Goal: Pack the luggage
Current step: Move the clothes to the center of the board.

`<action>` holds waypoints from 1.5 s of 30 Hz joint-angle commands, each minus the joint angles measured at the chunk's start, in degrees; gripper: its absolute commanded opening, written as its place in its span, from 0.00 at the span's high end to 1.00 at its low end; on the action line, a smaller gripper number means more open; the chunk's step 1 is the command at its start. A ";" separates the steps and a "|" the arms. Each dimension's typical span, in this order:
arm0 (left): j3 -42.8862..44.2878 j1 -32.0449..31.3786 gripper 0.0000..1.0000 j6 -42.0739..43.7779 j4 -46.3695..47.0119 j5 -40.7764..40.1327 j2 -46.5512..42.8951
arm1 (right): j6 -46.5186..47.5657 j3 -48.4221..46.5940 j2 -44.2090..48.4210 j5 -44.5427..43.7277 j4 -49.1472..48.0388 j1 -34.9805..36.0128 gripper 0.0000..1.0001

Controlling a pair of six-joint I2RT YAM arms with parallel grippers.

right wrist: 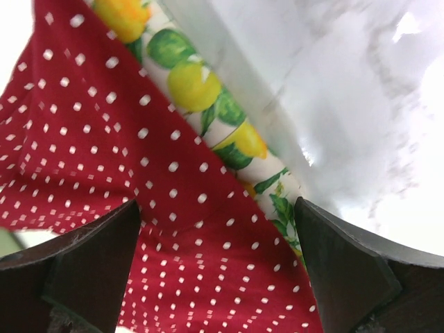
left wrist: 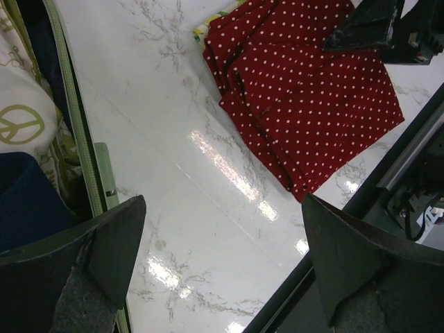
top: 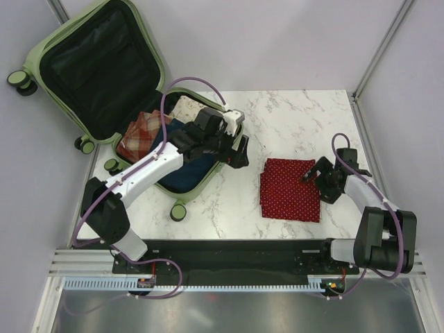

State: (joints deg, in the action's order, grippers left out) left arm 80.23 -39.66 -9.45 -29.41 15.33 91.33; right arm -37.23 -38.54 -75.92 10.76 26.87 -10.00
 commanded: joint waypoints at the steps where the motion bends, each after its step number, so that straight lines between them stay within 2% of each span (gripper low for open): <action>1: -0.95 0.20 0.00 -2.58 3.83 3.65 0.60 | -6.45 0.93 3.14 2.15 -0.77 3.14 0.02; 5: -1.21 0.20 0.00 -4.52 5.33 5.67 3.41 | -5.93 1.10 3.67 1.11 -0.60 5.16 0.02; 16: -1.74 -0.77 0.01 -9.52 7.96 11.03 10.97 | 8.49 -6.37 2.80 1.18 6.26 5.43 0.04; 21: -3.50 -1.38 0.04 -12.69 13.14 14.64 13.60 | 10.69 -5.93 2.18 4.35 4.42 5.34 0.18; 29: -3.67 -2.18 0.06 -15.16 14.03 13.32 16.51 | 13.41 -4.87 0.51 8.30 2.13 5.43 0.40; 31: -3.85 -2.44 0.06 -15.42 14.12 12.09 16.95 | 13.77 -4.79 1.04 8.92 1.87 5.43 0.43; 34: -4.29 -2.70 0.06 -15.68 14.20 11.30 17.48 | 14.64 -4.79 -0.27 8.40 1.60 5.34 0.43; 37: -4.90 -2.97 0.06 -15.95 14.38 10.77 17.74 | 14.91 -4.96 -2.30 6.65 1.69 5.34 0.32; 38: -5.34 -3.05 0.06 -16.12 14.38 10.60 17.57 | 15.17 -4.96 -2.65 6.29 1.60 5.34 0.26; 40: -5.78 -3.32 0.06 -16.30 14.73 10.07 17.39 | 15.61 -4.87 -3.62 5.67 1.52 5.34 0.23; 42: -6.48 -3.32 0.06 -16.47 14.99 9.89 17.13 | 16.49 -4.87 -4.06 5.76 1.25 5.43 0.23; 45: -7.45 -3.49 0.06 -17.00 15.87 9.89 17.13 | 17.46 -5.05 -4.59 6.64 1.16 5.34 0.30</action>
State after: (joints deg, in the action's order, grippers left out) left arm 73.45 -42.78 -24.32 -16.40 25.76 108.60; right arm -21.87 -43.31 -80.12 17.15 29.58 -4.82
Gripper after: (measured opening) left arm 0.941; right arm 0.710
